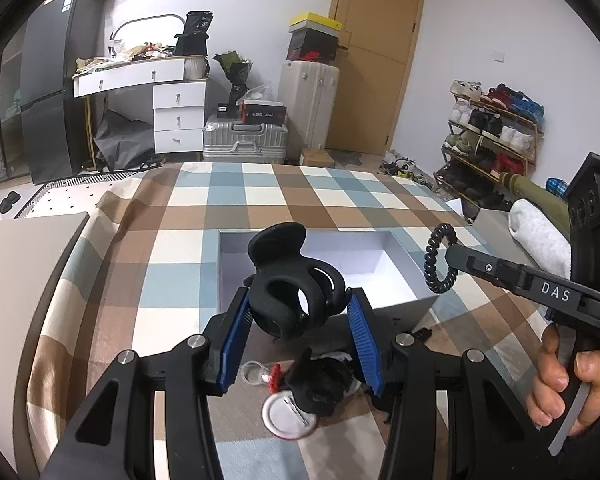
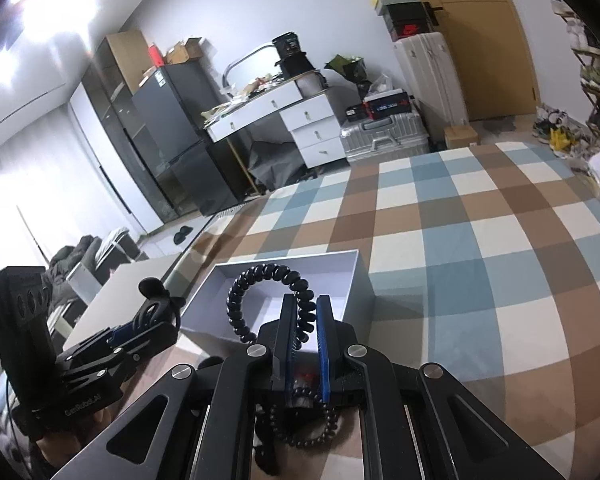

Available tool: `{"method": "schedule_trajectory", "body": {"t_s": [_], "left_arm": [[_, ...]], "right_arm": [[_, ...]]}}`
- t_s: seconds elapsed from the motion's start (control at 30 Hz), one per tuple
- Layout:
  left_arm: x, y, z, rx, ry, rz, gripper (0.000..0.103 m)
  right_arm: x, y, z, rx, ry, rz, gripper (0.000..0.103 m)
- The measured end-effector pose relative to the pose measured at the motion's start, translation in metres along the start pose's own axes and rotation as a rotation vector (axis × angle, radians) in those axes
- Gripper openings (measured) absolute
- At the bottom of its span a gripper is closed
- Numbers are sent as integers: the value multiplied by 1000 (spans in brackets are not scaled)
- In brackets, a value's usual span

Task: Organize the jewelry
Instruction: 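Carry both held items into the grey box and open both tools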

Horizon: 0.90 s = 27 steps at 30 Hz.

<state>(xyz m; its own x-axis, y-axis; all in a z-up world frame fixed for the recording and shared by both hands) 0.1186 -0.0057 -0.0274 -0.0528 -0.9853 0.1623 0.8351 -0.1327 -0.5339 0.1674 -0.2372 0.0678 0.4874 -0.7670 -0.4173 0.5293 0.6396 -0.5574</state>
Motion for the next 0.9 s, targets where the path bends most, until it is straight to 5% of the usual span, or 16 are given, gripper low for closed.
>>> {"method": "schedule_trajectory", "body": {"t_s": [0.9], "left_arm": [[1,31,-10,-75,28,8,43]], "right_arm": [[-5,40,-10,-85,-35,-21,9]]}}
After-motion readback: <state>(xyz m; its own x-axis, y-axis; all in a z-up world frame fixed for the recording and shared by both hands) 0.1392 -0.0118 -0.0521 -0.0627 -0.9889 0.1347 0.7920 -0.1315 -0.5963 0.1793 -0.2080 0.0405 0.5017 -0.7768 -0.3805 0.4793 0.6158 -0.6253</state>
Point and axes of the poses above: each gripper's, at about its wrist camera, not at the fingertips, and y roughly the way its jaws point, x to its right, z to its top, the point moved 9 cm from there along y, roughly the way its jaws point, and after that the axes turned 3 degrees about x, right-handed, at the moved point
